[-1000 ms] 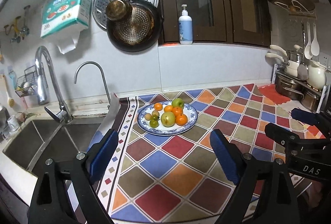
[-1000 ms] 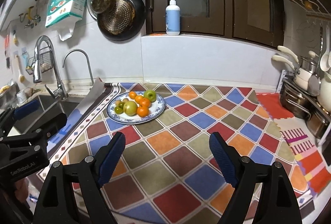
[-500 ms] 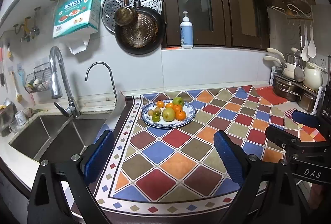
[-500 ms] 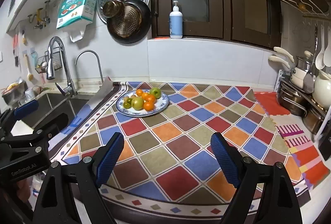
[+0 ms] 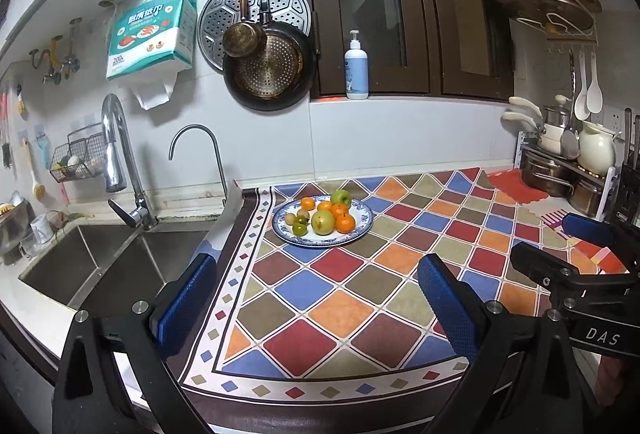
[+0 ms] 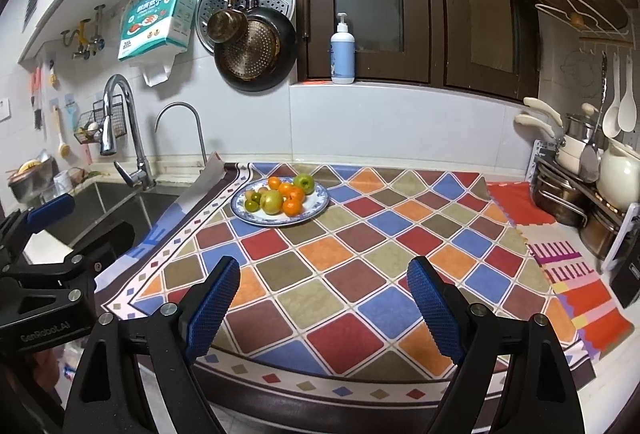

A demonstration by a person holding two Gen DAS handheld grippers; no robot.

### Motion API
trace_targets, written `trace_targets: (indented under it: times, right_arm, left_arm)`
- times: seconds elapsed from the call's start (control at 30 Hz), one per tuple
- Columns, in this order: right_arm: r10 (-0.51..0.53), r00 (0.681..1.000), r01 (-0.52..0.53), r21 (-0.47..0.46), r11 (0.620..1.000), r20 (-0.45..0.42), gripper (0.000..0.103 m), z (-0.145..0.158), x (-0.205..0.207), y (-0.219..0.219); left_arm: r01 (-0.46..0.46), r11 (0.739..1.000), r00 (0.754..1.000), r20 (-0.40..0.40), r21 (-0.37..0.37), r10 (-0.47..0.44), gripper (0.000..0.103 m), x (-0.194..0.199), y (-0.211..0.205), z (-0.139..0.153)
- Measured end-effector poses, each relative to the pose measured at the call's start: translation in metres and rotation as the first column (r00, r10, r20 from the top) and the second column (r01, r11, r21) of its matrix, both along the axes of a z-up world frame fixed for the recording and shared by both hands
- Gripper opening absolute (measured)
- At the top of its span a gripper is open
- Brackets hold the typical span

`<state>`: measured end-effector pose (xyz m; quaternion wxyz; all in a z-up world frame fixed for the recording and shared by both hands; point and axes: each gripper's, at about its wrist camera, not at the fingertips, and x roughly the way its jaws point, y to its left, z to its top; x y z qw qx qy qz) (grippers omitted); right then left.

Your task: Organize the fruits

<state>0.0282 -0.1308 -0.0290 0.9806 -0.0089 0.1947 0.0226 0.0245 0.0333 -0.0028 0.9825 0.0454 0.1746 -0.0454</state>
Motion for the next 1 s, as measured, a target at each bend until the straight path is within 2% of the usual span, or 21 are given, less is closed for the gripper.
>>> trace_targets:
  times: [1.0]
  right_arm:
    - [-0.013,1.000,0.013,-0.007,1.000,0.020,0.086,0.003,-0.010,-0.007]
  left_arm:
    - [-0.016,1.000,1.000,-0.002,-0.001,0.016,0.103,-0.010,-0.005,0.002]
